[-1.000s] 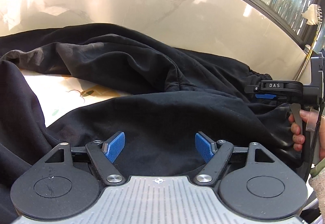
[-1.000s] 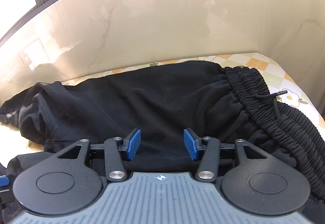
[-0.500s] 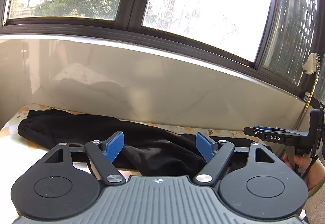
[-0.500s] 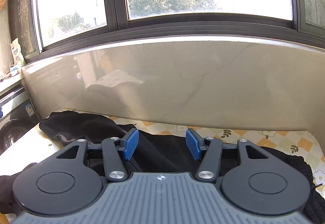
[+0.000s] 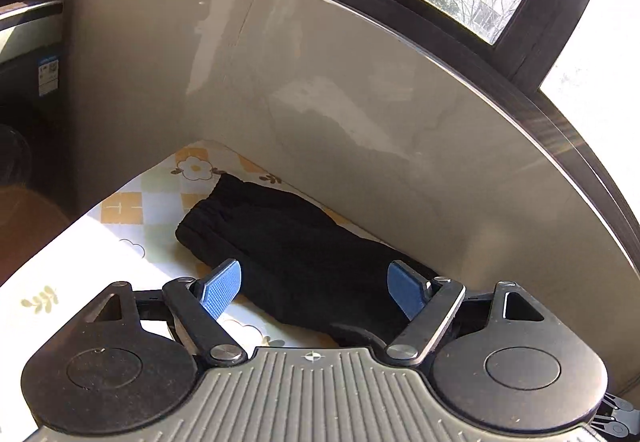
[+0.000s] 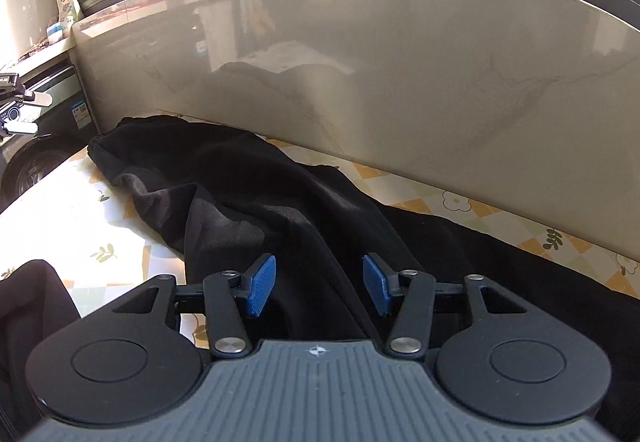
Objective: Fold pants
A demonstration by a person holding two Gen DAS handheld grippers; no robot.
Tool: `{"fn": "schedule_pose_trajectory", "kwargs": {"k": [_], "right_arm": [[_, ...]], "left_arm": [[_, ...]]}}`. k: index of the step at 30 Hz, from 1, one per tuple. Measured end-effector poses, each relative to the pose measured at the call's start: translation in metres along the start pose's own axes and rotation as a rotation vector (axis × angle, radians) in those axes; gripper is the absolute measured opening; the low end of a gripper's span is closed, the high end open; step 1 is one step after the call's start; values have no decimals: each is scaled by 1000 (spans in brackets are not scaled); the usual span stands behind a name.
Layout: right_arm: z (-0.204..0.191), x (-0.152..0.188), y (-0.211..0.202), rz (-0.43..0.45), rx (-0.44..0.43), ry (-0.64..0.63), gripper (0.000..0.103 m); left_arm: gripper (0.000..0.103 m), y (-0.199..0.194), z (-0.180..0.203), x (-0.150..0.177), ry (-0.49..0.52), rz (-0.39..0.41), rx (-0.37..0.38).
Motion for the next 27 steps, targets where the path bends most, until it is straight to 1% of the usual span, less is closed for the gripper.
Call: {"fn": "schedule_pose_trajectory", "kwargs": {"k": [2, 4, 7, 9, 10, 11, 15, 18, 19, 20, 21, 22, 23, 24, 27], "right_arm": [[-1, 1, 5, -15, -11, -1, 52], [0, 5, 7, -33, -5, -5, 52], [1, 12, 11, -63, -5, -9, 52], [1, 17, 11, -78, -2, -18, 52], [1, 19, 11, -84, 0, -27, 52], [0, 20, 11, -88, 3, -34, 52], [2, 24, 14, -97, 8, -33, 52], [4, 26, 16, -98, 14, -21, 52], [5, 27, 16, -100, 15, -19, 52], [4, 28, 16, -101, 16, -21, 52], [4, 29, 16, -102, 16, -23, 52], [2, 30, 14, -101, 15, -31, 52], [1, 31, 12, -99, 12, -40, 52], [-1, 31, 10, -96, 10, -52, 52], [-6, 34, 4, -89, 16, -109, 52]], "left_arm": [[80, 32, -26, 1, -74, -47, -16], [78, 59, -43, 3, -126, -83, -23], [78, 92, -48, 25, -197, -120, -47], [78, 104, -57, 29, -247, -129, -53], [78, 119, -54, 33, -279, -130, -57], [78, 123, -57, 33, -294, -127, -56], [78, 134, -49, 30, -295, -104, -46], [78, 146, -32, 37, -269, -117, -66], [77, 148, -28, 37, -249, -106, -77], [73, 150, -26, 36, -230, -102, -92], [54, 151, -24, 37, -214, -103, -100], [19, 137, -17, 39, -195, -106, -106], [8, 132, -14, 38, -185, -103, -94], [8, 127, -12, 37, -177, -87, -79], [7, 92, 2, 24, -75, 11, -51]]}}
Point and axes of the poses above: each gripper's, at about its wrist camera, not at the fingertips, and y roughly the way its jaws point, z to its right, x to its underside, the point moved 8 cm from there along y, roughly the way its jaws point, and after that the axes turned 3 degrees about -y, right-handed, at the moved point
